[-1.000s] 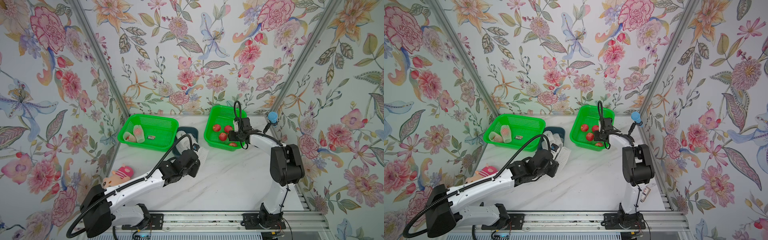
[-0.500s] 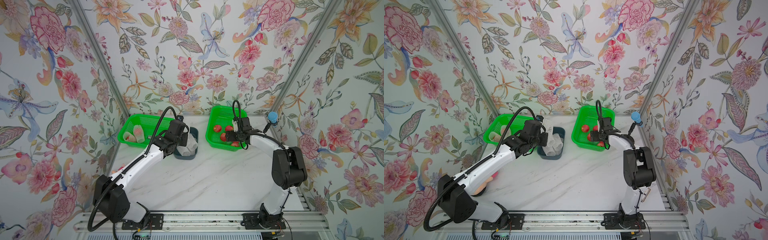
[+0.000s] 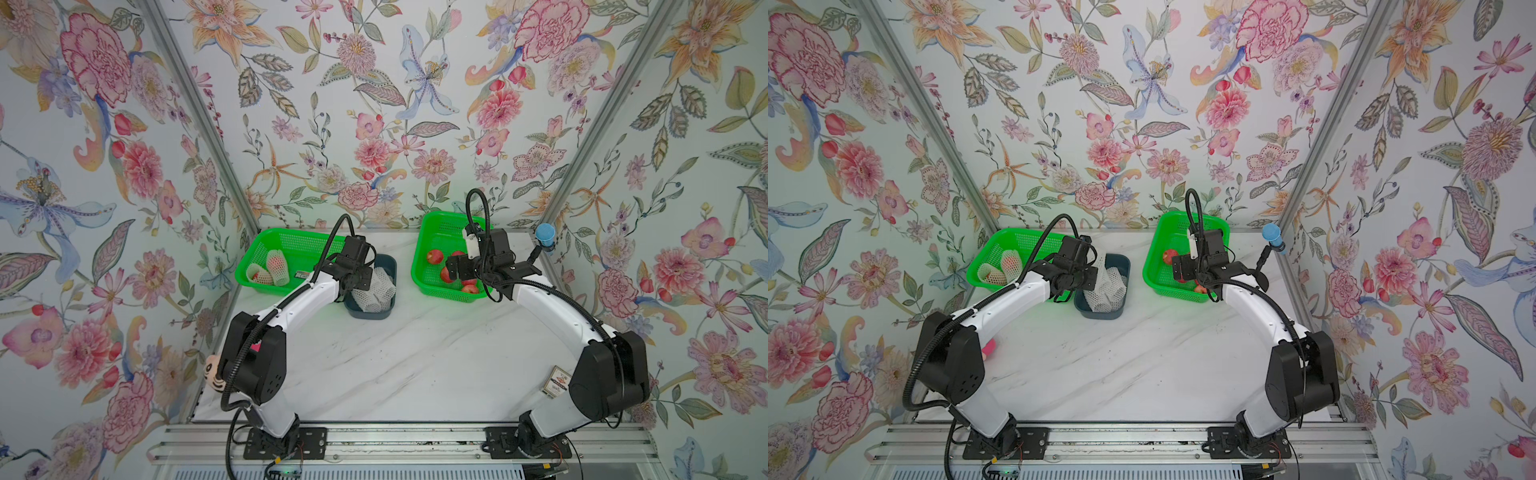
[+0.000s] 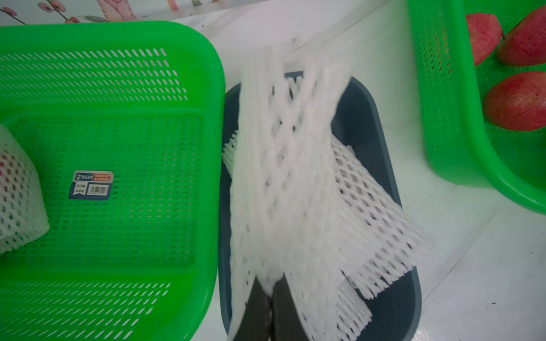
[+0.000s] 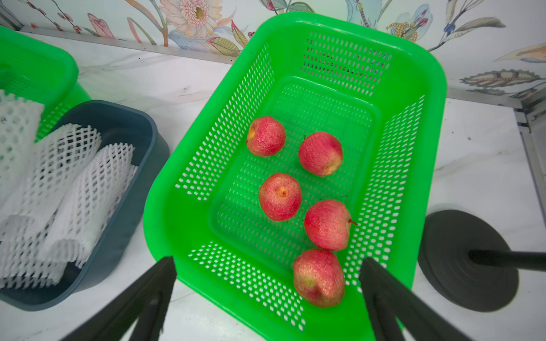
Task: Remove foam nets from apples
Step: Place the foam net into the storage box.
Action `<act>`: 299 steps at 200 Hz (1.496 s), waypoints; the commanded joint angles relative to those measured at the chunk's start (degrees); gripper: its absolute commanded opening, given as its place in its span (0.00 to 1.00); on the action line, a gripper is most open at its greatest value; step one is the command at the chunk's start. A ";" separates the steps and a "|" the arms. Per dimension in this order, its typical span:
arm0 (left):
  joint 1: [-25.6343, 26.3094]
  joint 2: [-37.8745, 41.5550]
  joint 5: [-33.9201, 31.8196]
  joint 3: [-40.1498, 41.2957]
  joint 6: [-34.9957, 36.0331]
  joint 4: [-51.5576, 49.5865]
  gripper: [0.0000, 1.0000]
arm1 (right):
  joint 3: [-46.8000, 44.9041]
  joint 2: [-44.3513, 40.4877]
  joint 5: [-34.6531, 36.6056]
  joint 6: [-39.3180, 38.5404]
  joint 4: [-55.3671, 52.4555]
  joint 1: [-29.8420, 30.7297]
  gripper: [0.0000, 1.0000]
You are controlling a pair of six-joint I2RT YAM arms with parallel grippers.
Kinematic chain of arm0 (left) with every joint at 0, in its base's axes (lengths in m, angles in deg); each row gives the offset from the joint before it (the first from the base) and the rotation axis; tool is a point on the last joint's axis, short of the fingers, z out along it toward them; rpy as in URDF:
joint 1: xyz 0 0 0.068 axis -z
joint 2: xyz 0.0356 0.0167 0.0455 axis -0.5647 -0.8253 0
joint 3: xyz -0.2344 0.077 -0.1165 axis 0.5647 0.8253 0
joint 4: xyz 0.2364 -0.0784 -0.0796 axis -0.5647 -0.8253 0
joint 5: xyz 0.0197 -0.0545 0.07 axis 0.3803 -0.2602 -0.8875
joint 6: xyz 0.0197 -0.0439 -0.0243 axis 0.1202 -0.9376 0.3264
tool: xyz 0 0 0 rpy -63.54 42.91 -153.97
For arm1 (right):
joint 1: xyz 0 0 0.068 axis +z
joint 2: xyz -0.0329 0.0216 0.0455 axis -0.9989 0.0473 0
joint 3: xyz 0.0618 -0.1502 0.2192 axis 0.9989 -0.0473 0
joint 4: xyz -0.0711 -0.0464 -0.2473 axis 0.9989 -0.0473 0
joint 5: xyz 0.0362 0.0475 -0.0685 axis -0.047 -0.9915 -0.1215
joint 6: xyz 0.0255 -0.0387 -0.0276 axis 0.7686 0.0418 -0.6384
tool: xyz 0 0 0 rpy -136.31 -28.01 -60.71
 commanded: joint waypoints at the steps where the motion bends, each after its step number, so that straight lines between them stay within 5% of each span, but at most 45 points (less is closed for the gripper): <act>1: -0.45 -4.37 3.04 -2.91 0.62 0.81 0.00 | -1.81 -2.94 -1.45 -0.85 -2.77 0.86 0.99; 92: -0.98 -18.54 2.18 -11.43 -0.74 -0.17 0.03 | -4.07 -4.82 -3.59 -1.04 -2.70 4.76 0.99; 113: -0.99 -18.11 1.22 -11.65 -0.96 -0.42 0.16 | -4.18 -4.71 -3.61 -1.02 -2.25 5.30 0.99; 140: -0.99 -15.14 0.19 -11.58 -0.36 -1.02 0.48 | -3.67 -4.53 -3.65 -1.05 -2.18 5.75 0.99; 165: -1.14 -12.57 0.14 -11.85 0.52 -1.75 0.67 | -3.54 -4.46 -3.91 -1.05 -1.67 6.07 0.99; 211: -1.41 -9.12 0.99 -12.51 2.02 -2.70 0.81 | -3.45 -4.33 -3.82 -1.05 -1.58 6.71 0.99; 227: -1.46 -7.87 0.87 -12.29 2.66 -2.50 0.93 | -3.71 -4.50 -3.69 -1.11 -1.53 6.80 0.99; 299: -3.55 -3.19 1.59 -11.01 3.40 -3.68 0.99 | -3.76 -4.88 -4.00 -1.46 -1.36 6.97 0.99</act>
